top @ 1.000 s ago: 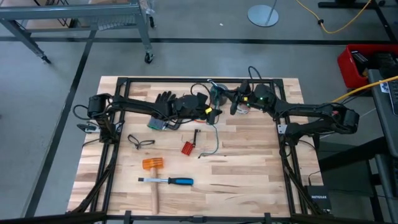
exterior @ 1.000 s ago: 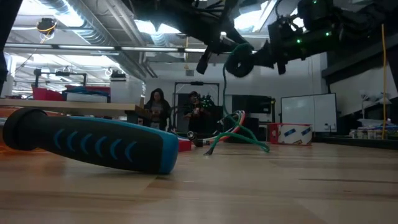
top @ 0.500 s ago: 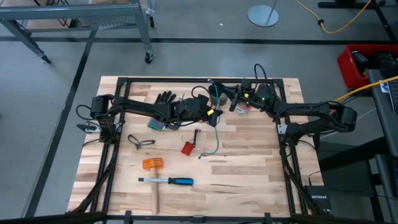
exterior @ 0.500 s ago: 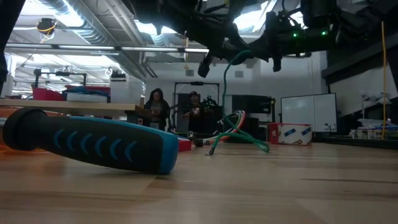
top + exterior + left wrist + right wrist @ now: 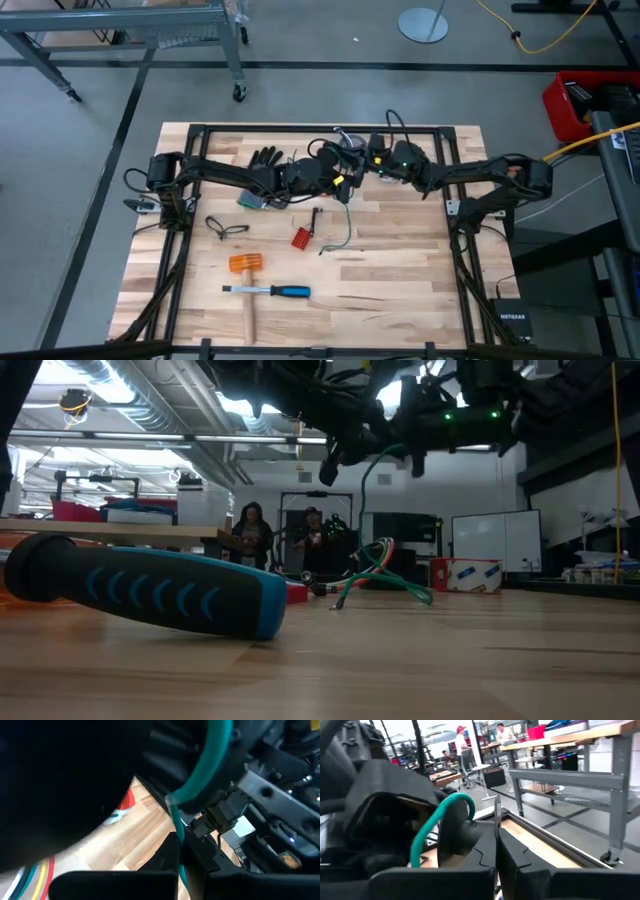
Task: Coil cords
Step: Coil the green wire into the black spool
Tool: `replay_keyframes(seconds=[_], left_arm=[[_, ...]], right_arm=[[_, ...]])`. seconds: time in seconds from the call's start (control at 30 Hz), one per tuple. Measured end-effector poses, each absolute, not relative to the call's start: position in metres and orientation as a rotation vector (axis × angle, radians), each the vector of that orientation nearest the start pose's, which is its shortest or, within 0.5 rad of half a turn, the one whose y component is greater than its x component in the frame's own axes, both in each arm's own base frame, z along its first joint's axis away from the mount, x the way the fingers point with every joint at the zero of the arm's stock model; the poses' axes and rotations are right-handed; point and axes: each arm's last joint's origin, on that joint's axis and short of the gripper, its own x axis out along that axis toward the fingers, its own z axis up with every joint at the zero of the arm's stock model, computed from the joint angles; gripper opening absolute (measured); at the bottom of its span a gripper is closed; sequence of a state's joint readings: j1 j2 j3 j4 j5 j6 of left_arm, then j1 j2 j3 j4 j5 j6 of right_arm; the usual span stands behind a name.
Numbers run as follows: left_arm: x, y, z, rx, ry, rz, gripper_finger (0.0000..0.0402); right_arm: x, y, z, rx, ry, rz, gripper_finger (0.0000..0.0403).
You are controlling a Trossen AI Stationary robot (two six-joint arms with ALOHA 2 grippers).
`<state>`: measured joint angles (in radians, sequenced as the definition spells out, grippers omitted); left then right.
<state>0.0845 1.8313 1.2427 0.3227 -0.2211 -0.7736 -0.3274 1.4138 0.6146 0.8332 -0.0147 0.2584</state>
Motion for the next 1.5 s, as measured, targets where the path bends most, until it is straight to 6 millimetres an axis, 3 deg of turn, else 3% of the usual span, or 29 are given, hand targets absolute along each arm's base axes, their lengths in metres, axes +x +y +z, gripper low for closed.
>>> replay_keyframes(seconds=[0.2, 0.4, 0.73, 1.07, 1.5], left_arm=[[0.415, 0.032, 0.242, -0.728, 0.194, 0.391, 0.0], [0.412, 0.017, 0.234, -0.643, 0.301, 0.414, 0.0], [0.41, 0.002, 0.232, -0.367, 0.359, 0.427, 0.0006], [0.409, -0.004, 0.229, -0.341, 0.395, 0.405, 0.0051], [0.409, -0.015, 0.229, -0.339, 0.399, 0.383, 0.0056]], right_arm=[[0.282, -0.093, 0.24, 0.222, -0.08, -0.276, 0.0001], [0.276, -0.106, 0.248, 0.231, -0.106, -0.266, 0.0001], [0.257, -0.122, 0.263, 0.31, -0.118, 0.0, 0.0001], [0.241, -0.122, 0.283, 0.304, -0.151, 0.142, 0.0001], [0.238, -0.12, 0.287, 0.291, -0.167, 0.154, 0.0001]])
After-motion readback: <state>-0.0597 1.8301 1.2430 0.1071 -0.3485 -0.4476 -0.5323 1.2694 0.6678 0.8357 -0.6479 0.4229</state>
